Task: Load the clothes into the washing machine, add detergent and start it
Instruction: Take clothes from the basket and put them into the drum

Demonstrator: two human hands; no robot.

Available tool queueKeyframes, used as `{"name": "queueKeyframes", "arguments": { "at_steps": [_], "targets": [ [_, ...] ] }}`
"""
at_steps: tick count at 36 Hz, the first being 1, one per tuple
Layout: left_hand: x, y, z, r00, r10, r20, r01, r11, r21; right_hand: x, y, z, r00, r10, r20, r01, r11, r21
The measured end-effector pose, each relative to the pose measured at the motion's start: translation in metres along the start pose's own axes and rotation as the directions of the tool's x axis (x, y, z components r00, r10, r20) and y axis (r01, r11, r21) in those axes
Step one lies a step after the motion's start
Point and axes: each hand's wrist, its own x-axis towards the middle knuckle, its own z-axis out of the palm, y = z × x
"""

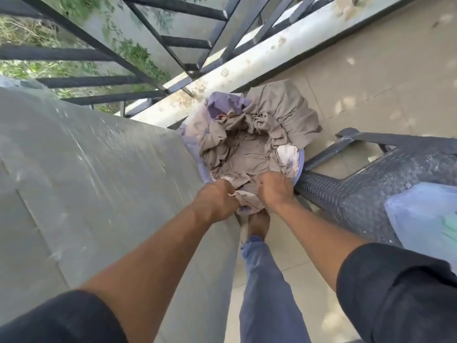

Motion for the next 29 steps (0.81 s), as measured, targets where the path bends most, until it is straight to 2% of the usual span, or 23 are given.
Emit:
{"name": "queueKeyframes", "arguments": {
  "at_steps": [4, 9, 12, 14, 17, 20, 26, 29],
  "targets": [
    [-0.008, -0.001, -0.005, 1.0, 0.001, -0.007, -0.001, 1.0, 0.011, -0.019, -0.007, -0.01, 0.995, 0.056, -0.087, -0.047, 0.994, 0.101],
    [-0.023, 0.005, -0.023, 1.0, 0.01, -0.024, -0.01, 1.0, -0.024, -0.051, -0.018, -0.035, 0.98, 0.047, -0.195, 0.0, 0.971, 0.237],
    [-0.027, 0.008, -0.026, 0.999, 0.006, -0.044, -0.008, 0.999, -0.045, -0.059, -0.019, -0.04, 0.979, 0.041, -0.198, 0.002, 0.977, 0.212],
    [-0.026, 0.009, -0.024, 0.999, 0.011, -0.047, -0.013, 0.999, -0.053, -0.056, -0.015, -0.036, 0.983, 0.024, -0.183, 0.001, 0.991, 0.132],
    [-0.016, 0.007, -0.015, 0.999, 0.012, -0.04, -0.015, 0.998, -0.066, -0.043, -0.007, -0.023, 0.996, 0.009, -0.092, -0.007, 1.0, 0.025],
    [-0.004, 0.002, -0.003, 1.0, 0.017, -0.025, -0.019, 0.997, -0.074, -0.026, -0.001, -0.012, 0.999, 0.038, -0.038, -0.038, 0.999, 0.002],
    [0.005, -0.007, 0.012, 1.0, 0.023, -0.015, -0.024, 0.997, -0.072, -0.021, -0.004, -0.011, 0.99, 0.084, -0.11, -0.078, 0.995, 0.059],
    [-0.001, -0.01, 0.013, 1.0, 0.022, -0.02, -0.023, 0.996, -0.081, -0.04, -0.012, -0.017, 0.991, 0.046, -0.123, -0.043, 0.999, 0.033]
  ]
}}
